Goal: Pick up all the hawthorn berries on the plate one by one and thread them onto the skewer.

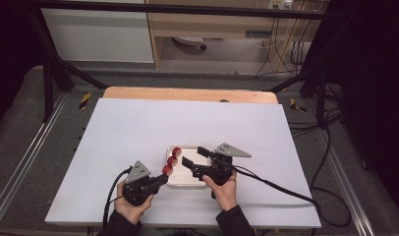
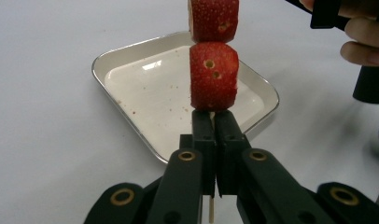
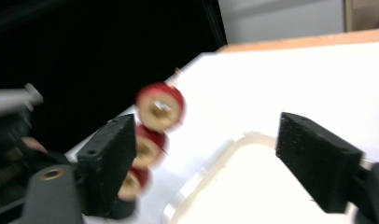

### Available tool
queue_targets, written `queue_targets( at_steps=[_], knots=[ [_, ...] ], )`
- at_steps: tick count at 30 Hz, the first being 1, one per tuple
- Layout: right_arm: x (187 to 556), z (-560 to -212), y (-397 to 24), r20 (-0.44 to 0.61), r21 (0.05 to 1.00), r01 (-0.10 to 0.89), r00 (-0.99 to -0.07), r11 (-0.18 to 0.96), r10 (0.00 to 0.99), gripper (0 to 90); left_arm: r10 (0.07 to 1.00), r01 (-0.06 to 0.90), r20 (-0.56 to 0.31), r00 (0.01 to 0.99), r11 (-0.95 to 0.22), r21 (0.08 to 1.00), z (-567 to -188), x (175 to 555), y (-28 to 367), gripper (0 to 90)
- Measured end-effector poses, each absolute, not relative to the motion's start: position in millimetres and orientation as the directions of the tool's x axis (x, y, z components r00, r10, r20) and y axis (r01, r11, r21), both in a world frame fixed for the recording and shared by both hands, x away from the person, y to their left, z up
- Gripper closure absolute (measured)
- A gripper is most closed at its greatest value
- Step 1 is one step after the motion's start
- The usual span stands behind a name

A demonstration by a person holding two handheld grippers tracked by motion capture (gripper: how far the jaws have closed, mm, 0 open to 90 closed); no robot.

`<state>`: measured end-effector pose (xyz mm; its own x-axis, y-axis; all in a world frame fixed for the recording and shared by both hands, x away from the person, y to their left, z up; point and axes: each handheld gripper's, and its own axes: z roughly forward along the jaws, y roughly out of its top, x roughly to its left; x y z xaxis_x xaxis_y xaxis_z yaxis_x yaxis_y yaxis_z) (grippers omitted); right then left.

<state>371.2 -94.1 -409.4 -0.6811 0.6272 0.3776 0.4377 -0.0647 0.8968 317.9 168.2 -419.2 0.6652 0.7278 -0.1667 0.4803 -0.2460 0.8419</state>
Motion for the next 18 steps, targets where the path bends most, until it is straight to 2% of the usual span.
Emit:
queue_targets(
  at_steps=[4,9,12,18],
  knots=[
    [376.8,-412.0,-104.8,0.288,0.892,0.445,-0.699,0.082,0.655,8.9,0.721,0.468,-0.139,0.679,-0.279,0.838,-418.8,318.6,168.9,88.2],
    [380.8,-415.2,-119.4,0.189,0.851,0.456,-0.727,0.259,0.660,2.6,0.713,0.461,-0.123,0.690,-0.302,0.835,-417.4,319.6,170.3,88.1],
    [380.4,-419.3,-132.7,0.155,0.823,0.475,-0.716,0.312,0.681,0.8,0.710,0.460,-0.122,0.693,-0.307,0.833,-415.8,320.4,172.2,88.0],
    [376.2,-429.6,-164.2,0.139,0.797,0.497,-0.705,0.344,0.695,0.7,0.708,0.463,-0.128,0.695,-0.303,0.833,-409.5,322.5,177.2,88.0]
  ],
)
